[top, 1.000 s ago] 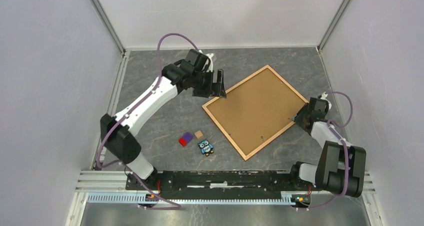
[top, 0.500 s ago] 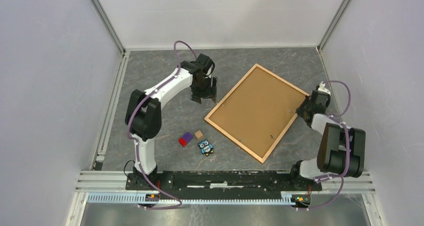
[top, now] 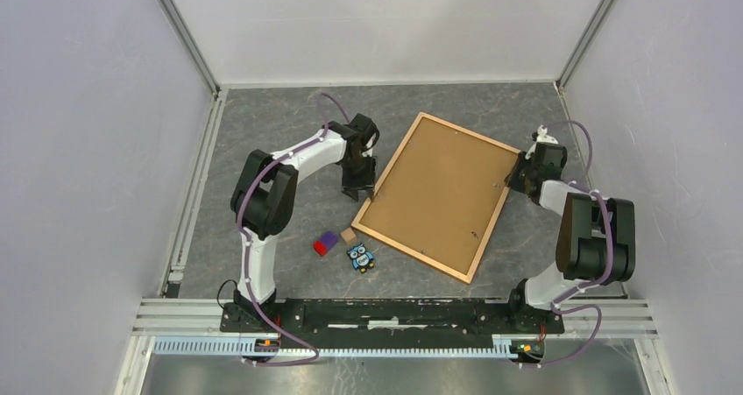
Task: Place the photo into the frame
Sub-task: Adjust the photo frame at the center of the board.
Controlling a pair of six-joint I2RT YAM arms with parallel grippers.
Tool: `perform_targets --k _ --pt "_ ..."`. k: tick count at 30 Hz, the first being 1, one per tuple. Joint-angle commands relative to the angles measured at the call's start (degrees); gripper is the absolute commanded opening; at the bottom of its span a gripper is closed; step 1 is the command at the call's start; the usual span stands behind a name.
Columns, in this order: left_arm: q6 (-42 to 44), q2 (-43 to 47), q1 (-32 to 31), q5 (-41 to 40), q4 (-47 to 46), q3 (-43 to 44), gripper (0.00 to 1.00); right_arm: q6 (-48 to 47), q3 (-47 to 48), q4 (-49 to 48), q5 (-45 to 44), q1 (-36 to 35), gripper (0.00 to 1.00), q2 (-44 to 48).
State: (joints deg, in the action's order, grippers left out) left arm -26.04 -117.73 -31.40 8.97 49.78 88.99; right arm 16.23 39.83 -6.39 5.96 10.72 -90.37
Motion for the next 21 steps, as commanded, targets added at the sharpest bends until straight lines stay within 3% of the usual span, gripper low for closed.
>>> perform_targets --k 1,4,8,12,21 --pt "0.52 -1.77 -0.95 0.21 0.41 -0.15 0.51 -6.65 2.78 7.87 0.08 -3.40 0.29 -1.56" --pt "0.39 -1.19 -2.40 -1.20 0.47 -0.98 0.49 -8.21 4.98 12.89 -3.56 -4.17 0.42 -0.84" --pt "0.61 -1.67 -3.06 -2.90 2.12 -0.59 0.39 -7.58 4.85 16.09 -6.69 -4.14 0.60 2.69" --pt "1.17 -1.85 -3.07 -7.29 3.92 0.77 0.26 -7.10 4.99 17.30 -3.92 -4.24 0.64 4.56" --pt "1.00 -2.54 -3.17 -4.77 4.02 1.22 0.20 -4.81 7.19 17.85 -4.18 -4.68 0.71 4.07"
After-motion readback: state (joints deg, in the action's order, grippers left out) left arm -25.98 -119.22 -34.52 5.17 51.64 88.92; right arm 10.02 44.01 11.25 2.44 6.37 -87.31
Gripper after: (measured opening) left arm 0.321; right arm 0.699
